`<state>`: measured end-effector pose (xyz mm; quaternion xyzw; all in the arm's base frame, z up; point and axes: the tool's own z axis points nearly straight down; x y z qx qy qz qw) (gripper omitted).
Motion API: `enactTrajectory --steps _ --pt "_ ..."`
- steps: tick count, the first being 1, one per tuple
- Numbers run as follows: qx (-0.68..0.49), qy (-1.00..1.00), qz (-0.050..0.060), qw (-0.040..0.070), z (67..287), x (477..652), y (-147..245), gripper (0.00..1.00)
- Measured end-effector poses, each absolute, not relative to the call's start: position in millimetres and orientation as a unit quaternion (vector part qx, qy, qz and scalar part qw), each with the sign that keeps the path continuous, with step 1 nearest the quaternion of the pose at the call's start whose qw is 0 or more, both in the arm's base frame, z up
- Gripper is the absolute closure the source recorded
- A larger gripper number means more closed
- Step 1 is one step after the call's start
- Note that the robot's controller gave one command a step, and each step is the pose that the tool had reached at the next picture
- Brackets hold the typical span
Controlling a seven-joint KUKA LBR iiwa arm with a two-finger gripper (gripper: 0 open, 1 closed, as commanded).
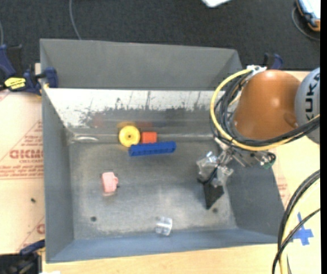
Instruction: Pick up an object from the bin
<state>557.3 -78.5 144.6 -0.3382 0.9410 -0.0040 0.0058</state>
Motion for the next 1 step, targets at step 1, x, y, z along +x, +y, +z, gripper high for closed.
enactTrajectory --steps 1 --pt "-0.324 0.946 -0.007 0.011 240.0 560.1 -73.4 1.0"
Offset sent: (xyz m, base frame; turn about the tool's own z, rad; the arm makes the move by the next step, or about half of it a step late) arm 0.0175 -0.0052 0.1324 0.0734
